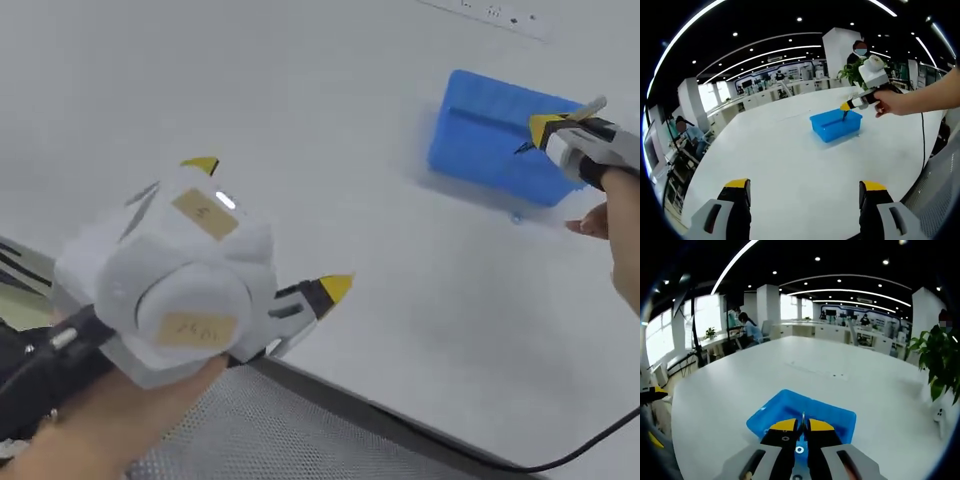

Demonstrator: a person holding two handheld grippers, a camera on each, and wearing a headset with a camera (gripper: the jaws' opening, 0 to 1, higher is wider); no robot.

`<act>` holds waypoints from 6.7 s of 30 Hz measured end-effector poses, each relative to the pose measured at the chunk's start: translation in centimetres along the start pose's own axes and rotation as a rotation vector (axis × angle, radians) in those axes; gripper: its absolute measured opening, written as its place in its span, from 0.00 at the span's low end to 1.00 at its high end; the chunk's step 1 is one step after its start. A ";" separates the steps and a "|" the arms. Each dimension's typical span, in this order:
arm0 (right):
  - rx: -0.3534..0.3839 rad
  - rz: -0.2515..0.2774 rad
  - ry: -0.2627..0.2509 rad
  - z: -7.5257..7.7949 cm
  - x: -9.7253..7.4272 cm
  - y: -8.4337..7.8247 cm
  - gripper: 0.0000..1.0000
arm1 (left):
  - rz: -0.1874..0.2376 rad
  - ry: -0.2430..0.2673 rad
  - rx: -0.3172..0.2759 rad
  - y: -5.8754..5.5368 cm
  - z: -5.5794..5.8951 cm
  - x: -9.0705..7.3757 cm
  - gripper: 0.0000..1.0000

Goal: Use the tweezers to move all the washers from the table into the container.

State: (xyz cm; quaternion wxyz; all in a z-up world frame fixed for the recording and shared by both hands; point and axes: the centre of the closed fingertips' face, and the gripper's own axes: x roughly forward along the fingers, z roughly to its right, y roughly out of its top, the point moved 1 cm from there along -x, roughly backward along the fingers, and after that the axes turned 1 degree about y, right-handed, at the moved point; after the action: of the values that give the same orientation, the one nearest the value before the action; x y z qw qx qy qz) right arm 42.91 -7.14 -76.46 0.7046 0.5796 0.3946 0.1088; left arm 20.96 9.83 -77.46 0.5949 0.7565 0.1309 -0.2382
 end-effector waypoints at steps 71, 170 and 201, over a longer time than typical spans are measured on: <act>0.158 -0.173 -0.121 -0.3 -2.4 -7.6 0.04 | 0.072 0.011 -0.124 3.8 -1.6 -1.7 0.91; -0.169 -0.251 0.154 -2.9 -4.9 -1.0 0.02 | -0.023 0.108 -0.162 2.2 -3.7 -6.8 0.92; -0.651 -0.722 0.531 -10.9 -4.1 -12.3 0.03 | 0.016 0.090 -0.145 1.8 -3.7 -7.4 0.89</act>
State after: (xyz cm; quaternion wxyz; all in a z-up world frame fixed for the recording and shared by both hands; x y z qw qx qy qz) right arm 29.01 -5.42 -85.93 0.7162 0.1124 0.6784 0.1192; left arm 16.28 13.58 -71.42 0.6436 0.7223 0.1685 -0.1890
